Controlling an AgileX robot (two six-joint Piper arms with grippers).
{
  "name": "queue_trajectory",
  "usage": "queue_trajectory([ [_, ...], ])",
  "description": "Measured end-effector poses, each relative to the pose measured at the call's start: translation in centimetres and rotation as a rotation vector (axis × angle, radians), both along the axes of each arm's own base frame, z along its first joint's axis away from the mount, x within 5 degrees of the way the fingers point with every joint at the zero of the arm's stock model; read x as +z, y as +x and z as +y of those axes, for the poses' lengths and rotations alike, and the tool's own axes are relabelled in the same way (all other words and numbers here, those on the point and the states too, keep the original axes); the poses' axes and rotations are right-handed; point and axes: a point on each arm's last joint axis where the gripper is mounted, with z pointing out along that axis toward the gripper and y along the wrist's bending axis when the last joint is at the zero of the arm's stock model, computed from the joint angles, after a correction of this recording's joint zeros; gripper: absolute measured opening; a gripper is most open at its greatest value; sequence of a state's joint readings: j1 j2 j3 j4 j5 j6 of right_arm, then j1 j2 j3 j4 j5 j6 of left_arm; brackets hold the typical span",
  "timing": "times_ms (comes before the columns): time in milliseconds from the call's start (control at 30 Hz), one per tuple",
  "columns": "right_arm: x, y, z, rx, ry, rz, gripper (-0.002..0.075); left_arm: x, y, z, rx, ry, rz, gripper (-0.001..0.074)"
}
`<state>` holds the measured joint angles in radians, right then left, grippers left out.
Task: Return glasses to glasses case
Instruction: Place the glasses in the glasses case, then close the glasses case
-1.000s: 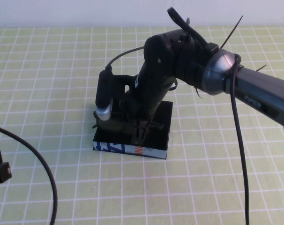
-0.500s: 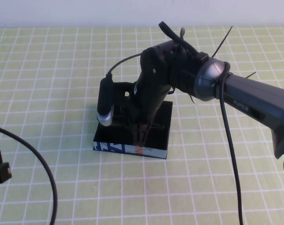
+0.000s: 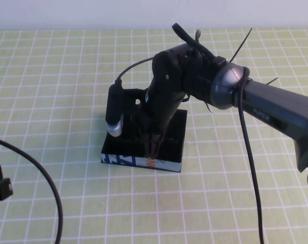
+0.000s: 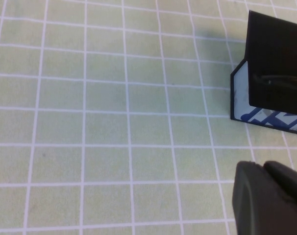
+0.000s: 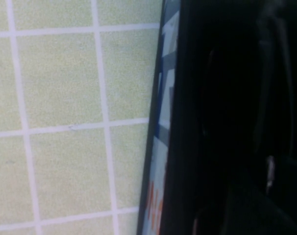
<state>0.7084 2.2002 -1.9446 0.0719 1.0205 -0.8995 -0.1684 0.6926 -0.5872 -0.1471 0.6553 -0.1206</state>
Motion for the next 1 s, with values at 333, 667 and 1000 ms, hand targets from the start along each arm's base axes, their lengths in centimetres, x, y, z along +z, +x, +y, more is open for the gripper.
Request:
queue_trajectory([
  [333, 0.6, 0.0, 0.0, -0.004, 0.016, -0.021, 0.0280, -0.2, -0.2, 0.0, -0.023, 0.027, 0.027, -0.0004],
  [667, 6.4, 0.1, -2.1, -0.198, 0.164, -0.073, 0.0141, -1.1, 1.8, -0.8, -0.175, 0.123, 0.012, -0.0004],
  [1000, 7.2, 5.0, -8.8, -0.746, 0.418, 0.148, -0.0013, -6.3, 8.9, -3.8, -0.387, 0.069, 0.040, -0.0004],
])
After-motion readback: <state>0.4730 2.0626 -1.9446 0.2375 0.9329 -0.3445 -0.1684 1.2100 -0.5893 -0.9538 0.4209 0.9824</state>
